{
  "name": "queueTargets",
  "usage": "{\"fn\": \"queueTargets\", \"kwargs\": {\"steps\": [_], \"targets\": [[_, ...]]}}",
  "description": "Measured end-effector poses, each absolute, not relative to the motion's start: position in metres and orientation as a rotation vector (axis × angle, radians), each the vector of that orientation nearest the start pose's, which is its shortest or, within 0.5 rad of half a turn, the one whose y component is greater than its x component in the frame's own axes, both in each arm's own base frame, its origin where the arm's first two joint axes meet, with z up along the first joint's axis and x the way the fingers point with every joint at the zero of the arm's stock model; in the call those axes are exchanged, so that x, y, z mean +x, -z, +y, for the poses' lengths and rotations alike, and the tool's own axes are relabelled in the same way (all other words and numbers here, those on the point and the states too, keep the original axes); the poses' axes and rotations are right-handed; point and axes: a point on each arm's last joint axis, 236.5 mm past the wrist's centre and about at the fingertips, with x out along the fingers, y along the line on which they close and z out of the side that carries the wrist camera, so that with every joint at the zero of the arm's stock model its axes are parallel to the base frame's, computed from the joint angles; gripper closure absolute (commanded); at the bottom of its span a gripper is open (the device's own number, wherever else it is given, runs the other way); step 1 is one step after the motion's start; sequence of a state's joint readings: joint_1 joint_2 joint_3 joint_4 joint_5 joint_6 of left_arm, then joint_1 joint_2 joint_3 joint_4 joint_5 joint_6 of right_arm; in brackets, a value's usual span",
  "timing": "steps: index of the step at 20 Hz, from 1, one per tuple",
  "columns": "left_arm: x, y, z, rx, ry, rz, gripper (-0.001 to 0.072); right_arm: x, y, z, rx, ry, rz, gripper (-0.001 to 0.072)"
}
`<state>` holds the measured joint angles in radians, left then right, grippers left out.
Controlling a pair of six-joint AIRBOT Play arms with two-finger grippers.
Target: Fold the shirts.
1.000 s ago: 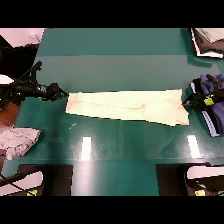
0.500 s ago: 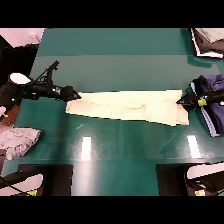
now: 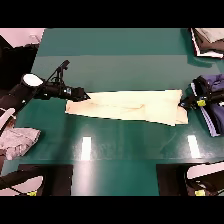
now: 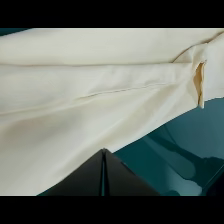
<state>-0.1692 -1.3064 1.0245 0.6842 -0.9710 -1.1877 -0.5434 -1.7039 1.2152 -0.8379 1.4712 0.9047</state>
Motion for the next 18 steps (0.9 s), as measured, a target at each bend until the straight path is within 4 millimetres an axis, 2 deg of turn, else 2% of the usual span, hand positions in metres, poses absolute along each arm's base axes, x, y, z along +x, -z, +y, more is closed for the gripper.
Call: {"fn": "queueTargets", "kwargs": {"steps": [4, 7, 9, 13, 18], "targets": [[0.376, -0.034, -0.235, -0.457, 0.671, 1.086, 0.0684, 0.374, 0.036, -0.025, 0.696, -0.576, 1.298, 0.0693], [0.381, -0.037, -0.254, -0.443, 0.693, 1.069, 0.0684, 0.382, -0.002, -0.011, 0.652, -0.605, 1.236, 0.0693], [0.388, -0.040, -0.272, -0.428, 0.720, 1.062, 0.0684, 0.387, -0.032, 0.006, 0.614, -0.634, 1.212, 0.0693], [0.401, -0.035, -0.321, -0.388, 0.799, 1.068, 0.0683, 0.394, -0.097, 0.057, 0.497, -0.719, 1.172, 0.0693], [0.400, 0.001, -0.382, -0.347, 0.879, 1.133, 0.0683, 0.396, -0.161, 0.135, 0.352, -0.839, 1.094, 0.0693]]}}
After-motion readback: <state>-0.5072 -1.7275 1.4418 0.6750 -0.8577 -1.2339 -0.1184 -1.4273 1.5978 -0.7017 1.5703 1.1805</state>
